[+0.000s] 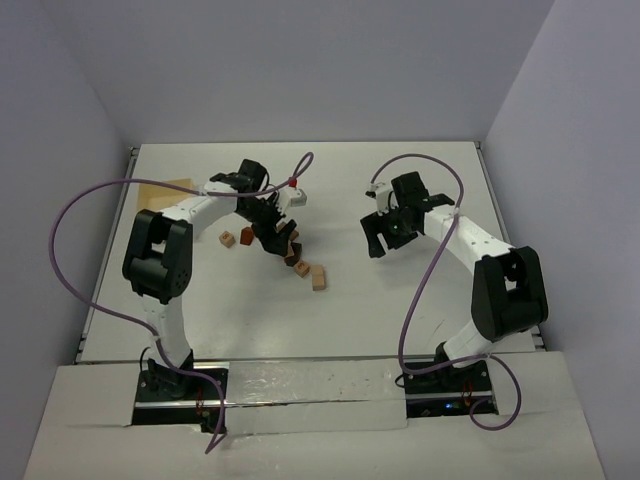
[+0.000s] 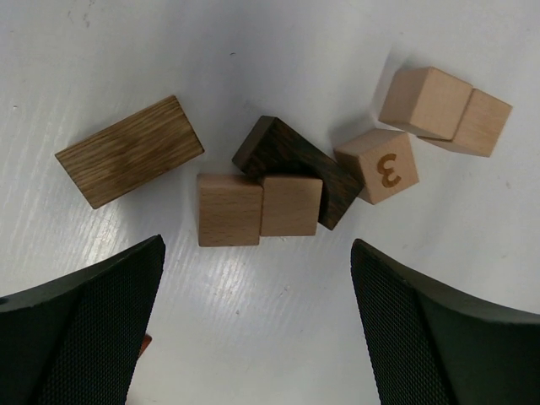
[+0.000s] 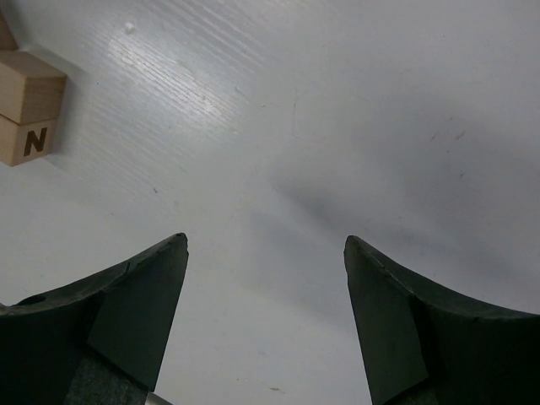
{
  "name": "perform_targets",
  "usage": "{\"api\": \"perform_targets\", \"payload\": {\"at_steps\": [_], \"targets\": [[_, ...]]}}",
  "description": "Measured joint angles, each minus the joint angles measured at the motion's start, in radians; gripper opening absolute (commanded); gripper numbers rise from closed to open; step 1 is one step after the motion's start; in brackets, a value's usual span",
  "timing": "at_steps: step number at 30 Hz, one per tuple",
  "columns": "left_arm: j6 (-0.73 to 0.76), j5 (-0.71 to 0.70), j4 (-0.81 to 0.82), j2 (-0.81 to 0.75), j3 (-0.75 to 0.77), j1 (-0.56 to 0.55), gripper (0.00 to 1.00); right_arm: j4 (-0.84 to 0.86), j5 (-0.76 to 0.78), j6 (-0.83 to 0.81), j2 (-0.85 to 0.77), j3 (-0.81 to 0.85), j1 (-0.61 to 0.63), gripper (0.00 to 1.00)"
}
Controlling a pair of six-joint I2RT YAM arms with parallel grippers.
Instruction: Build the wood block tower
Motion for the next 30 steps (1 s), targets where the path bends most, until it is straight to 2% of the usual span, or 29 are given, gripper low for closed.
{"api": "perform_targets", "payload": {"at_steps": [16,30], "targets": [[-0.043,-0.062,0.071,0.033,-0.027,-0.039,0.97,0.001,-0.007,-0.005,-0.005,-0.035,-0.018,0.82],[-0.087,-0.096,0.099,0.033,-0.021,-0.048,0.89,0.002,-0.008,-0.015,-0.008,-0.035,-0.033,0.82]]}}
